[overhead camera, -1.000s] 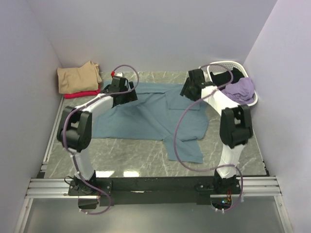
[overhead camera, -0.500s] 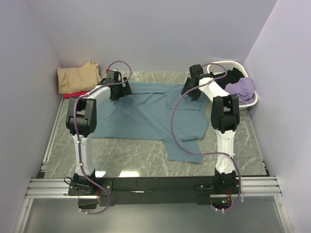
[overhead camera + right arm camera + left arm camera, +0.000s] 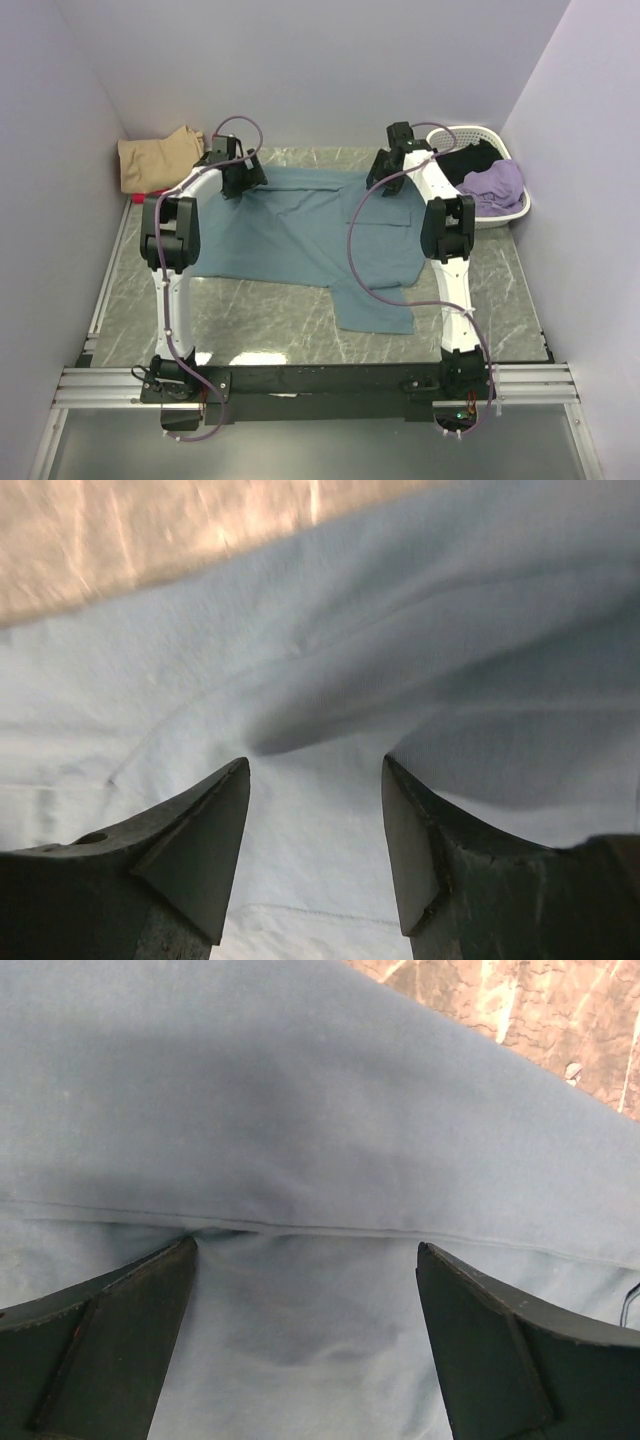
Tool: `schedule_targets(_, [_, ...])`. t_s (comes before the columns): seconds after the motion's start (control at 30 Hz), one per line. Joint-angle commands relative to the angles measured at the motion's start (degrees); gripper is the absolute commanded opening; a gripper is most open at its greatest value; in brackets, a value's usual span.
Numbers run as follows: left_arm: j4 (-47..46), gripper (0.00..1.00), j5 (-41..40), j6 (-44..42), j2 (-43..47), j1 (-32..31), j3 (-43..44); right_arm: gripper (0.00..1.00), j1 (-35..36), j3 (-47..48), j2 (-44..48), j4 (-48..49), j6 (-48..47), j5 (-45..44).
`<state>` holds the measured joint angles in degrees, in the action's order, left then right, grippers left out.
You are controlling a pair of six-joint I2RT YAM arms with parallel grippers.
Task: Fold and stack the t-shirts
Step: Fold the tshirt
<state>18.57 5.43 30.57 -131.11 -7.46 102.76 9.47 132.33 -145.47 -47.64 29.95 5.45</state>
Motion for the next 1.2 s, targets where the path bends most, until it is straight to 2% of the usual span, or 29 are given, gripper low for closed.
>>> schedule_targets(0.0, [5.34, 0.99, -0.51, -1.65, -1.61, 0.96, -2.8, 0.63, -2.09, 7.31, -6.48, -3.86, 1.24, 2.63])
schedule_targets(0.37, [0.77, 0.99, -1.21, -0.16, 10.15, 0.26, -22.59, 0.63, -5.78, 10.75, -8.16, -4.3, 3.27, 3.69])
schedule_targets(0.47, [-0.28, 0.99, -1.3, 0.37, 12.97, -0.09, -29.08, 0.64, -6.66, 9.0, -7.2, -2.2, 3.88, 3.07])
schedule_targets(0.6, [-2.13, 0.99, -3.76, 1.25, 17.46, -0.27, -34.98, 0.64, -9.12, 13.03, -9.39, -3.08, 4.15, 4.48])
schedule_targets(0.73, [-2.66, 0.99, -4.81, 1.42, 21.42, -0.45, -38.42, 0.64, -9.21, 11.37, -8.52, -1.41, 3.18, 4.57])
schedule_targets(0.83, [-5.63, 0.99, -4.64, 0.9, 22.56, -0.53, -37.73, 0.65, -8.6, 8.22, -5.28, 3.06, -0.59, 7.12])
schedule_targets(0.93, [-8.28, 1.0, -3.41, 0.9, 22.39, -0.62, -34.31, 0.68, -7.28, -0.21, 3.15, 10.89, -2.8, 8.44])
schedule_targets(1.03, [-7.67, 1.0, -2.62, 0.03, 20.2, -0.62, -26.23, 0.7, -6.49, -6.64, 11.33, 15.37, -4.64, 9.57])
schedule_targets(1.07, [-5.41, 0.99, -2.53, -0.33, 19.58, -0.62, -20.81, 0.7, -5.88, -8.74, 14.39, 15.64, -4.99, 9.66])
schedule_targets(1.17, [-5.56, 0.99, 0.36, -1.91, 17.91, -0.62, -13.41, 0.7, -4.38, -10.42, 18.1, 14.95, -7.19, 10.63])
